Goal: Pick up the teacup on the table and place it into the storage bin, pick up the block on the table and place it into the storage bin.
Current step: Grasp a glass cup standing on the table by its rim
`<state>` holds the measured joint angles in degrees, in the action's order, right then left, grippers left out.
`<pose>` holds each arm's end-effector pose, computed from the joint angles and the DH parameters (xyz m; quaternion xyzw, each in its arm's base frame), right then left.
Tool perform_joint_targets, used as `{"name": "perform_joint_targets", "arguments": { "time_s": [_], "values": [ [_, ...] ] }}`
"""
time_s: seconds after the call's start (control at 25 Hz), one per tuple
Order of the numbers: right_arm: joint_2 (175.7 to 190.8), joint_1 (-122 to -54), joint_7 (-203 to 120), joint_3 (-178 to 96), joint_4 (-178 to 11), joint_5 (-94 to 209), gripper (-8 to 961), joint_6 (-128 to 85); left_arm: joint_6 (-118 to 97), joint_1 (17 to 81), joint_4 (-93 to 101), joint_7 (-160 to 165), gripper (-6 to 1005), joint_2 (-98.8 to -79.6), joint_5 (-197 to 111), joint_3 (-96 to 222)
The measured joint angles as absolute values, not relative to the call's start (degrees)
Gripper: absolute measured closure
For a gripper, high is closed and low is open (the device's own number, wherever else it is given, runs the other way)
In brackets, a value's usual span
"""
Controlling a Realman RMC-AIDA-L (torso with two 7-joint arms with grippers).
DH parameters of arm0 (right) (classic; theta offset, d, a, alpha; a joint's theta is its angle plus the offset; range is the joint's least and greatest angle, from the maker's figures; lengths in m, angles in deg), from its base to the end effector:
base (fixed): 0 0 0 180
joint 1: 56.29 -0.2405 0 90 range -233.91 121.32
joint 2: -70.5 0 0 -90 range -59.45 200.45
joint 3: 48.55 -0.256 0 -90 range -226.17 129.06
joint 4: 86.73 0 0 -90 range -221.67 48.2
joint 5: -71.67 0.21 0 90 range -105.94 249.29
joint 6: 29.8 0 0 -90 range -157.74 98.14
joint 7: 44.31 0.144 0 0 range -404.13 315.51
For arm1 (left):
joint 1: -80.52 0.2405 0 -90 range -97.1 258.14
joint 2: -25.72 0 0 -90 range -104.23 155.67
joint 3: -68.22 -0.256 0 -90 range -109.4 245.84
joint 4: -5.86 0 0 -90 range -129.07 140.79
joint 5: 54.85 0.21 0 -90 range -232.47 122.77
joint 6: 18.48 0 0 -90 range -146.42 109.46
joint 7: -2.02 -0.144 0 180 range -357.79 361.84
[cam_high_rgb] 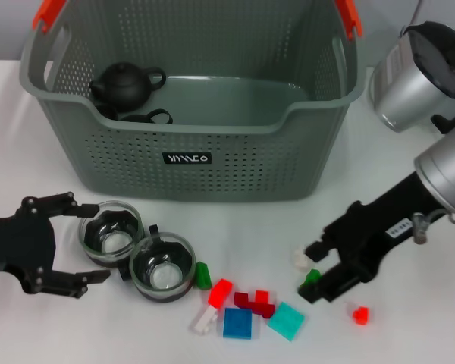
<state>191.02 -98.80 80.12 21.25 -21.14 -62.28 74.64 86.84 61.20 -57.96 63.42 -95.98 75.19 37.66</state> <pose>0.1457 0.3315 -0.0167 0.9708 -0.2089 0.1008 0.0606 -0.3035 0.2653 0.0622 -0.9804 -0.0367 -0.0957 0.1683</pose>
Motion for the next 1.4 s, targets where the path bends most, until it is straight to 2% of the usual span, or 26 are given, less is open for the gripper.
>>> {"name": "perform_joint_targets", "arguments": {
  "time_s": [0.08,0.44,0.84,1.4],
  "values": [
    [190.95,-98.7,79.7,21.6,-22.9,-59.8,217,72.7,86.9,61.0,-61.5,64.2,65,-96.89,76.9,35.7],
    [190.85,-98.9,76.8,21.8,-28.5,-55.5,218,67.7,86.9,60.1,-63.6,64.7,65,-97.08,79.5,30.4],
    [190.97,-99.3,78.0,21.8,-29.1,-54.2,220,66.6,85.8,58.0,-71.1,68.4,90,-98.28,87.3,25.1],
    [191.00,-99.4,74.7,23.2,-31.1,-52.0,220,64.7,80.1,56.2,-70.5,72.1,134,-98.55,92.2,15.4]
  ]
}}
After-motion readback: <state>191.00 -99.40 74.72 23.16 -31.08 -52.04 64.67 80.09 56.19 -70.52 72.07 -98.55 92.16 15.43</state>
